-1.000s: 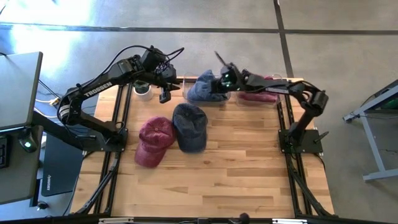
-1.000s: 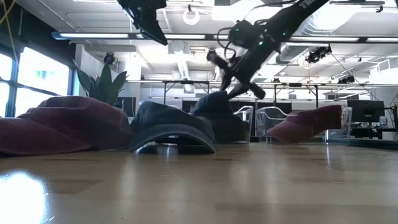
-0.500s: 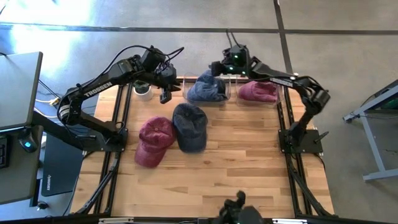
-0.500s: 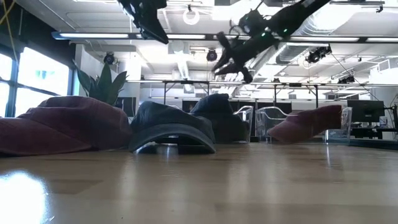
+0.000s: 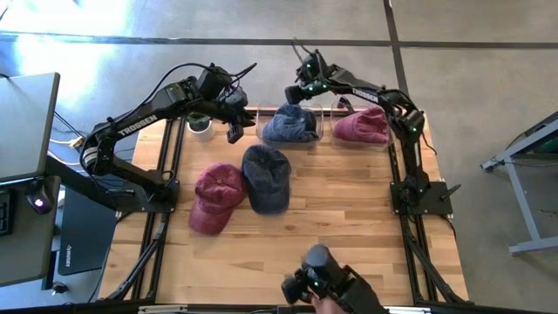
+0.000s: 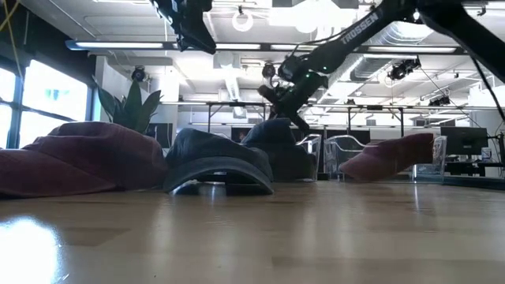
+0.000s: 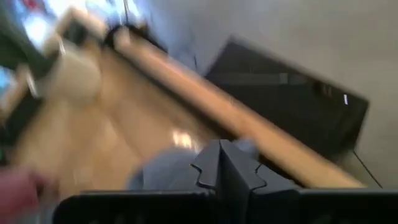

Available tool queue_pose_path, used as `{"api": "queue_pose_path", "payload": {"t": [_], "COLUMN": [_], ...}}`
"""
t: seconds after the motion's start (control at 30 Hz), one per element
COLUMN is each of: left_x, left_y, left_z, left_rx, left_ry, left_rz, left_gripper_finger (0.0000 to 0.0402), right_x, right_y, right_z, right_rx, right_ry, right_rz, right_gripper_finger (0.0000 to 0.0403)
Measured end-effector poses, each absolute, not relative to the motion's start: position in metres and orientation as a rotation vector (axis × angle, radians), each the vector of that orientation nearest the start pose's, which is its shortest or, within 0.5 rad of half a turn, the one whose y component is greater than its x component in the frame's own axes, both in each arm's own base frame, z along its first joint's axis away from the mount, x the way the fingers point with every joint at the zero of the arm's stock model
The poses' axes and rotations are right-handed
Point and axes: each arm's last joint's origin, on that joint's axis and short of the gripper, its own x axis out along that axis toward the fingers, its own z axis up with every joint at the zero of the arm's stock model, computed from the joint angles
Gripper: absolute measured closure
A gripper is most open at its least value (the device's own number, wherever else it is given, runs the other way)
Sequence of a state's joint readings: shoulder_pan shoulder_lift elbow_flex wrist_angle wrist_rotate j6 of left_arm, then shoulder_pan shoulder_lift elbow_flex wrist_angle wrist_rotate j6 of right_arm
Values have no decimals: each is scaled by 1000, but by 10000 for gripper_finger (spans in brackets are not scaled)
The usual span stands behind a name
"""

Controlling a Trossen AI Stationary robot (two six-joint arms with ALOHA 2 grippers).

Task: Pick & Place hat
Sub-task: Put the right dark blue cap into the left transparent bin

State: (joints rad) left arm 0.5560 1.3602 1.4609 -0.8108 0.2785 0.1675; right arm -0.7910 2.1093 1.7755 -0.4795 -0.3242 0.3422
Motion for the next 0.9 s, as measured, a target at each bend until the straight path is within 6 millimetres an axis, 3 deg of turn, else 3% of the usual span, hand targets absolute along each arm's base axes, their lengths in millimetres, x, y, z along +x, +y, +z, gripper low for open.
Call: {"api": "queue_pose_path", "payload": {"t": [0.2, 0.37, 0.5, 0.63, 0.8, 0.9], "left_x": [238, 243, 245, 246, 245, 245], "left_y": [139, 142, 143, 142, 142, 142], "left_z": [384, 380, 379, 379, 379, 378], "left_rx": [-141, -149, -150, -155, -146, -120], "left_ry": [666, 671, 666, 663, 666, 682], "left_rz": [219, 219, 204, 190, 189, 189], "left_gripper_finger": [302, 302, 302, 302, 302, 302], "right_x": [337, 336, 339, 336, 323, 318], "right_y": [-302, -290, -287, -284, -274, -265], "right_z": [233, 209, 206, 221, 259, 277], "right_rx": [691, 584, 522, 530, 513, 546], "right_ry": [903, 1049, 1063, 1060, 1018, 986], "right_rz": [-451, -605, -686, -703, -735, -653], "right_gripper_finger": [400, 401, 397, 400, 398, 395]}}
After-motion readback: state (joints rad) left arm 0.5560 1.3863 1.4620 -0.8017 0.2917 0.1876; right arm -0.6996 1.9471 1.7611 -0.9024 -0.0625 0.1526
